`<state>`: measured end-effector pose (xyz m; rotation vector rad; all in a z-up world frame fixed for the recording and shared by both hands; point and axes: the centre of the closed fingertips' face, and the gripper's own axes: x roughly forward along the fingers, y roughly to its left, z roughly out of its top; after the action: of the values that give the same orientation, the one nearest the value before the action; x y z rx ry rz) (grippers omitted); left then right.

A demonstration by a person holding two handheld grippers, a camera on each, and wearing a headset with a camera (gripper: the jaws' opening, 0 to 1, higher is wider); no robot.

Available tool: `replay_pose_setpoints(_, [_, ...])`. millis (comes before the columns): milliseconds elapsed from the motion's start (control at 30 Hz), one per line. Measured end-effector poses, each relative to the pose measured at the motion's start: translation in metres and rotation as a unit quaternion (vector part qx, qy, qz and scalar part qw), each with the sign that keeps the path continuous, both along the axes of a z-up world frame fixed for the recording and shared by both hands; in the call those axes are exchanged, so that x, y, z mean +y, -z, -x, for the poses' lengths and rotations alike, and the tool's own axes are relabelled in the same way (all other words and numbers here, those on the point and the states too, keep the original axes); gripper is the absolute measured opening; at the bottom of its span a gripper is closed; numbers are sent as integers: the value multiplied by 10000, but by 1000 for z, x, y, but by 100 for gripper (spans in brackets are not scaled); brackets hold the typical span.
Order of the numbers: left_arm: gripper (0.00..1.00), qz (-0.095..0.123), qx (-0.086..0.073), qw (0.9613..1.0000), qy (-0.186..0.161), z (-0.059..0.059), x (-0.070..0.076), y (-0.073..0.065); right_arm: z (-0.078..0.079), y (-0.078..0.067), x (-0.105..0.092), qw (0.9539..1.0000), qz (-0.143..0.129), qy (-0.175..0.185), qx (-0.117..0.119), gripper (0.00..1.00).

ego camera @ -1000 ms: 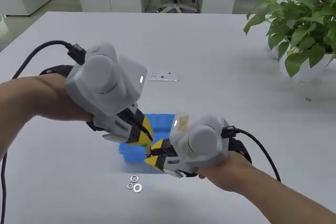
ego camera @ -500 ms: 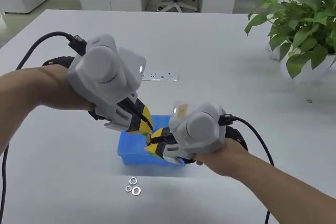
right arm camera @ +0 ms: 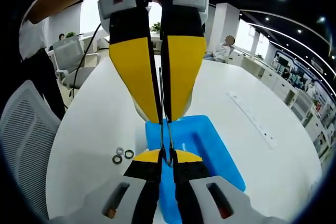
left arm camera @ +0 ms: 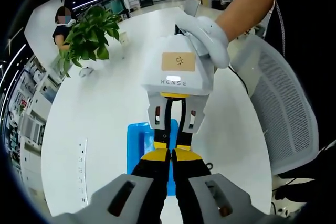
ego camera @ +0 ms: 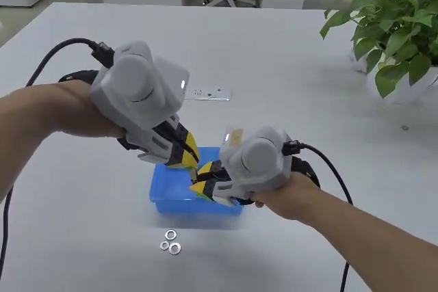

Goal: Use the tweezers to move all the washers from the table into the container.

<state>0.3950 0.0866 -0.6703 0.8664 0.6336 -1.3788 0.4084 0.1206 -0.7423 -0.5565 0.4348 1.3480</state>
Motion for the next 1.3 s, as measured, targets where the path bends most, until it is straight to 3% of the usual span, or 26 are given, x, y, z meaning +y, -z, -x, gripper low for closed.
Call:
replay_pose_setpoints(467, [5, 4, 182, 9998, -27, -14, 6, 22, -12, 24, 5, 9996, 103, 39, 279, 10])
replay_pose_setpoints(1300, [5, 18, 261, 9996, -86, -34, 9, 39, -31, 41, 4, 9984, 247, 73, 504, 10])
